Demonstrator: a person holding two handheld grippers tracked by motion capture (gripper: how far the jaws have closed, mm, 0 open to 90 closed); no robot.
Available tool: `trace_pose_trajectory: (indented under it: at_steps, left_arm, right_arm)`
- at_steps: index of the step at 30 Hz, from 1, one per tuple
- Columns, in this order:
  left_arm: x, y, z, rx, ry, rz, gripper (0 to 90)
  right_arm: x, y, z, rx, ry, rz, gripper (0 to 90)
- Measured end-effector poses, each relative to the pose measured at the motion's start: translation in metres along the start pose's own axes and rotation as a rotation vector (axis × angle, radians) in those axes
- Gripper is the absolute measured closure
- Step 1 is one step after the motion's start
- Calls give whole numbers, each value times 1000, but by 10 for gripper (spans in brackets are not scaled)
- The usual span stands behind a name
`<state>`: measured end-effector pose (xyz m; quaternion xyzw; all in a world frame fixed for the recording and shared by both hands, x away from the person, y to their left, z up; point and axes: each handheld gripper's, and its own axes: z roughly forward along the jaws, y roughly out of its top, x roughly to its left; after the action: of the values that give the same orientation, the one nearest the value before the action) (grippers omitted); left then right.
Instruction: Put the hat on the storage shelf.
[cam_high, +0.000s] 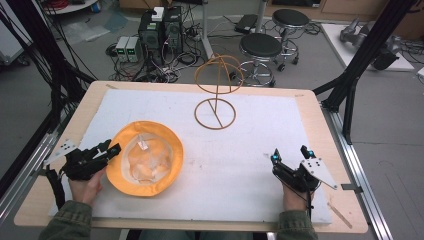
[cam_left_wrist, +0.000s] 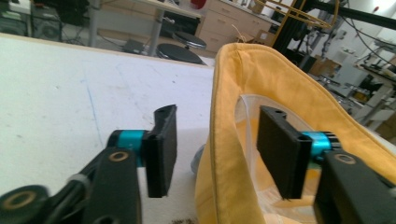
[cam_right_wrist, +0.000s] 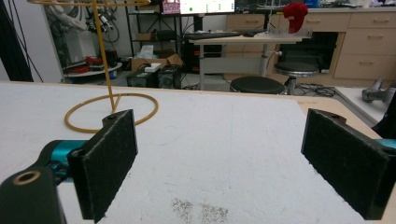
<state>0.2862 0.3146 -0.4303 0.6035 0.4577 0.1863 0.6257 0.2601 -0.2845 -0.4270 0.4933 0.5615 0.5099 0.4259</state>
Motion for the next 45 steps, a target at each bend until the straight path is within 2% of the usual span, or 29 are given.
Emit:
trace_pose_trajectory:
  at_steps: [1,4,5,8,12,17,20,23,25,29,32,37,45]
  left_arm:
    - [0,0,0,7,-7,-3,562]
    - [1,0,0,21,-1,-31,854]
    - [1,1,0,18,-7,-41,859]
    - [0,1,-1,8,-8,-16,862]
    - [-3,1,-1,-4,-9,-3,862]
    - [-1,2,-2,-4,-17,-17,862]
    - [-2,3,-2,-8,-21,-12,862]
    - [-3,5,-2,-20,-24,-5,862]
    - [-5,7,-4,-45,-27,-13,862]
    - [-12,17,-5,-81,-34,6,862]
    - [-16,21,-3,-93,-22,23,863]
    - [-20,34,0,-145,-6,9,863]
    - [-27,69,9,-236,20,77,864]
  right_arm:
    - [0,0,0,2,0,0,95]
    - [0,0,0,3,-2,2,95]
    - [0,0,0,3,-3,2,95]
    - [0,0,0,3,-4,2,95]
    - [0,0,0,3,-4,1,95]
    - [-1,0,0,-3,-9,3,95]
    - [-1,0,0,-1,-5,6,95]
    - [-1,0,0,0,-5,6,95]
    - [-1,0,0,0,-5,5,95]
    - [-2,0,-1,-4,-12,2,95]
    - [-1,1,-1,-8,-12,4,95]
    - [-1,1,-1,-8,-12,3,95]
    - [-1,1,-2,-11,-10,3,95]
